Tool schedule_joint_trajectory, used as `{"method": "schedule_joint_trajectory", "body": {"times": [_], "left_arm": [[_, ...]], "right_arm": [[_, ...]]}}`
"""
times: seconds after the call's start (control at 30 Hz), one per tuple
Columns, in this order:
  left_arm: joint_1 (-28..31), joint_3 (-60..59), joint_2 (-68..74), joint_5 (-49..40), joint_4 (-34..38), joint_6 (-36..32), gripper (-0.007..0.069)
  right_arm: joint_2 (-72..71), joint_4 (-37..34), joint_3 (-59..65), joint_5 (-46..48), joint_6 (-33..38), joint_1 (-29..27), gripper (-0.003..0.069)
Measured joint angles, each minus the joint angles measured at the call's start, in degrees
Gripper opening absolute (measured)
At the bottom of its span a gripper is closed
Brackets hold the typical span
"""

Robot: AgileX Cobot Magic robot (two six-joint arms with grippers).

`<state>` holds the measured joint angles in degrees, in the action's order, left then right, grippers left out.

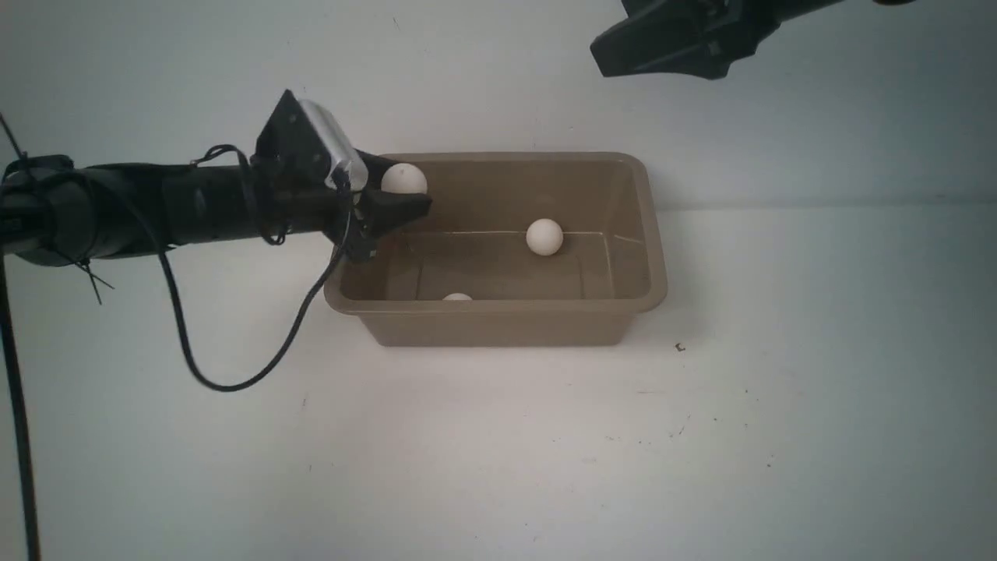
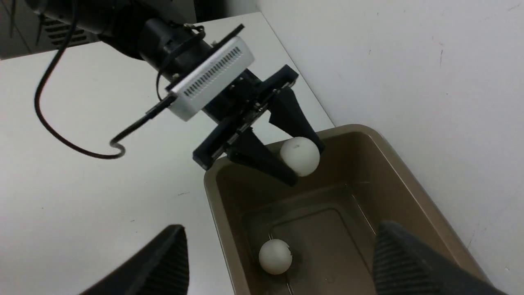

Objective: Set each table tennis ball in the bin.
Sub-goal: Use the left arm to put the table tennis ball into the box, then use the left arm to clamp the table tennis ball closest to it

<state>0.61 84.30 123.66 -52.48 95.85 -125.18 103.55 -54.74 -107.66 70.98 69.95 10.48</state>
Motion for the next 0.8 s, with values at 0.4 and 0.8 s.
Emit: {"method": "schedule_joint_trajectory", "body": {"times": [0.4, 0.8], "left_arm": [[0.81, 4.46, -0.15, 6.97, -15.3, 23.45, 0.0551], [20.38, 4.94, -0.44, -6.67, -18.56, 7.43, 0.0478]], "right_arm": [[0.0, 0.4, 0.0, -0.5, 0.01, 0.0, 0.0546], [0.0, 4.14, 0.0, -0.44, -2.74, 0.0, 0.0546]]}}
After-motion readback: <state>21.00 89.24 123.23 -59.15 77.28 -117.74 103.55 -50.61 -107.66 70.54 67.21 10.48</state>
